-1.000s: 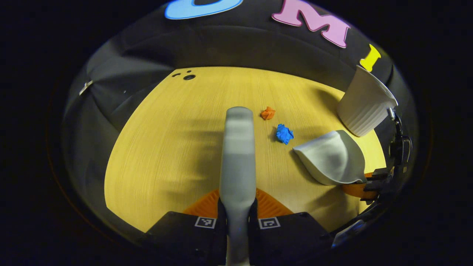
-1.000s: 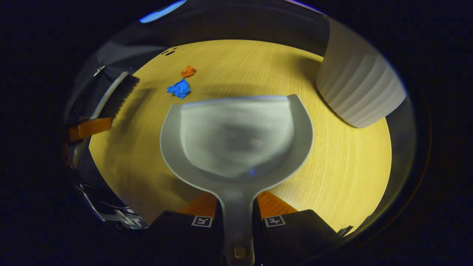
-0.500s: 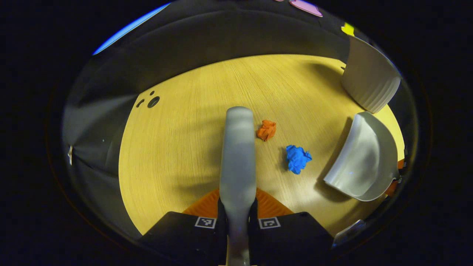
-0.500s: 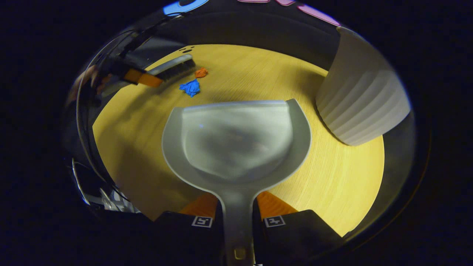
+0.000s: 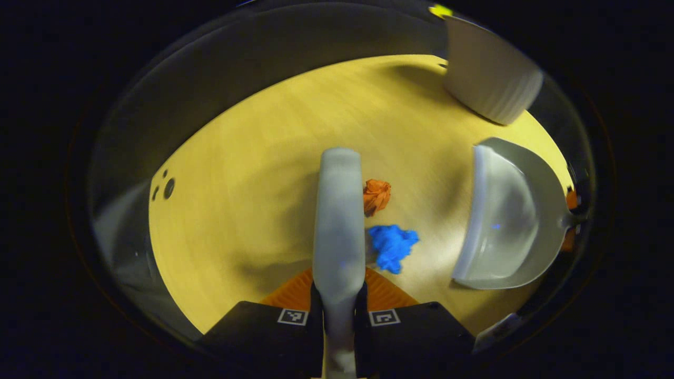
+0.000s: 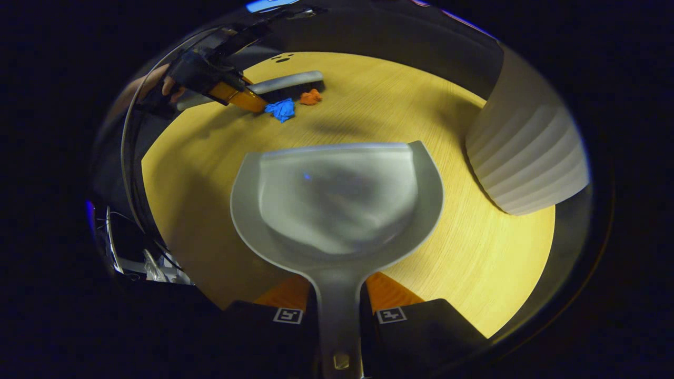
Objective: Pick up the small broom and dustpan from the desktop, sweep the trash into the dustpan with the broom, and then empty the trash into the garbage bin.
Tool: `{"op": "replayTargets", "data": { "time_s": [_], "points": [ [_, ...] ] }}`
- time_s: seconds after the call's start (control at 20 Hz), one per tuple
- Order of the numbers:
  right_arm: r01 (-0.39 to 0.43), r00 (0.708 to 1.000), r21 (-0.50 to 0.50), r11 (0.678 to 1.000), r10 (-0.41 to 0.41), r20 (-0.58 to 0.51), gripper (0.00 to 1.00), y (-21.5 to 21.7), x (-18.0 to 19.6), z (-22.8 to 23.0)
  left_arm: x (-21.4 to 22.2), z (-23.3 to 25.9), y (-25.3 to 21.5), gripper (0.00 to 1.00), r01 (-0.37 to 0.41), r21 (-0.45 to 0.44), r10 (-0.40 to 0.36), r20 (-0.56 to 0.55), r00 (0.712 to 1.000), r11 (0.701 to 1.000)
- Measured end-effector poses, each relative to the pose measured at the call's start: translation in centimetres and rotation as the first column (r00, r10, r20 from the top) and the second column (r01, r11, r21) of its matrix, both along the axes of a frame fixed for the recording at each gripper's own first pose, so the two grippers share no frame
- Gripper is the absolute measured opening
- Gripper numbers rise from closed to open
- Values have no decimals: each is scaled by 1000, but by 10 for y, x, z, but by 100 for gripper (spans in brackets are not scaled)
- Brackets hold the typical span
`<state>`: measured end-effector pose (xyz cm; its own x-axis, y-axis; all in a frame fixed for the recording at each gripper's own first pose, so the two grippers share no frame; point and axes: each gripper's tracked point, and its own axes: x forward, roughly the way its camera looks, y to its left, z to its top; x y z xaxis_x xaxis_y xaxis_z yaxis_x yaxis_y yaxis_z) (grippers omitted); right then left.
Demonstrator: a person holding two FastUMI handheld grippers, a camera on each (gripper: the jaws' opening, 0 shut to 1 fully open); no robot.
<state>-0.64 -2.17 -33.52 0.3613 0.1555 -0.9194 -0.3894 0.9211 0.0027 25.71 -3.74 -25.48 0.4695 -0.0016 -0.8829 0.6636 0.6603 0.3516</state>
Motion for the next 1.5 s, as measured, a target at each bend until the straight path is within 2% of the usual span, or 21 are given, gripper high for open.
{"op": "replayTargets", "data": {
  "time_s": [0.1, 0.2, 0.4, 0.5, 0.6, 0.8, 0.9, 1.1, 1.2, 1.25, 1.35, 1.5],
  "points": [
    [-7, 1000, -1, 1000, 7, 4, 39, 0, 1, -2, -17, -10, -19, 28, 70, 2, -70, -58, 996, 998],
    [-14, 1000, -2, 1000, 14, 9, 36, -1, 1, -4, -35, -22, -40, 28, 125, -46, -131, -129, 983, 991],
    [-27, 999, -9, 1000, 27, 29, 39, -3, 3, -6, -74, -31, -86, 28, 246, -138, -274, -249, 929, 960],
    [-41, 997, -28, 999, 42, 59, 39, -5, 4, -5, -93, -31, -106, 28, 256, -197, -308, -306, 901, 946],
    [-43, 996, -35, 998, 46, 81, 35, -5, 3, -2, -101, -37, -120, 26, 213, -227, -278, -315, 907, 950],
    [-37, 994, -61, 997, 43, 103, 35, -12, 3, 1, -100, -33, -115, 28, 100, -279, -172, -249, 953, 955],
    [-32, 991, -57, 998, 39, 125, 39, -10, 1, 8, -105, -29, -112, 28, 51, -317, -122, -208, 971, 947],
    [-28, 989, -64, 998, 37, 146, 35, -8, -9, 20, -111, -13, -98, 28, -26, -387, -16, -107, 994, 922],
    [2, 990, -39, 999, 4, 138, 35, -7, -13, 28, -113, -1, -77, 28, -53, -405, 36, -51, 998, 913],
    [14, 990, -44, 999, -7, 142, 32, -11, -16, 35, -116, 3, -64, 28, -72, -415, 63, -34, 997, 907],
    [37, 988, -57, 998, -28, 153, 36, -19, -24, 54, -125, 9, -32, 28, -117, -427, 122, -15, 992, 897],
    [124, 982, 8, 992, -124, 141, 35, -34, -42, 89, -142, 13, 18, 28, -192, -442, 200, -27, 979, 876]
  ]
}}
